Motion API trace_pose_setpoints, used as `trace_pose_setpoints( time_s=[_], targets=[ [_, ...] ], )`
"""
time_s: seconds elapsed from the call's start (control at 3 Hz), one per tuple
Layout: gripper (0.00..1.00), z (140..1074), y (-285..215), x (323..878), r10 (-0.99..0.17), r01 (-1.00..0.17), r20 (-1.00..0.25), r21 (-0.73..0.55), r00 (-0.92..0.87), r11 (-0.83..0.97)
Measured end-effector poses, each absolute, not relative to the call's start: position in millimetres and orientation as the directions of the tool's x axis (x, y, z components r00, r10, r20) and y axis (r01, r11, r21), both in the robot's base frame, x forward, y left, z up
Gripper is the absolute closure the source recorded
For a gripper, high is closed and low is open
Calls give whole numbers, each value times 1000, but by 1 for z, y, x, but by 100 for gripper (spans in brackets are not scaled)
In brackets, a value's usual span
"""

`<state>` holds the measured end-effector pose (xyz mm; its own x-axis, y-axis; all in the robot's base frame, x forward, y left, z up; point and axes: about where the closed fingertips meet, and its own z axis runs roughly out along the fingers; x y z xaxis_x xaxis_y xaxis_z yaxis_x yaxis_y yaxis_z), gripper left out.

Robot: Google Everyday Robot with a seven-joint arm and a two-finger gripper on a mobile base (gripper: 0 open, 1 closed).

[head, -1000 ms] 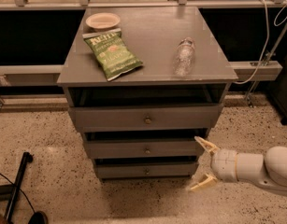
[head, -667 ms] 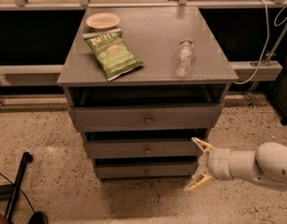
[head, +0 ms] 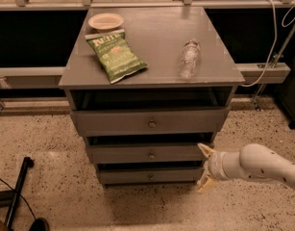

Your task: Open bottom drawer

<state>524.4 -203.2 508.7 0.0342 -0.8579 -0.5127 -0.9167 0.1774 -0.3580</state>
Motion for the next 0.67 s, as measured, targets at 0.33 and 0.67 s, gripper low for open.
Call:
trace_pose_setpoints(
  time_s=[0.33,0.67],
  targets=[
    [0,475,-261,522,-835,-910,-545,-381,80,162],
    [0,477,-260,524,-838,-908,-537,-393,95,149]
  ],
)
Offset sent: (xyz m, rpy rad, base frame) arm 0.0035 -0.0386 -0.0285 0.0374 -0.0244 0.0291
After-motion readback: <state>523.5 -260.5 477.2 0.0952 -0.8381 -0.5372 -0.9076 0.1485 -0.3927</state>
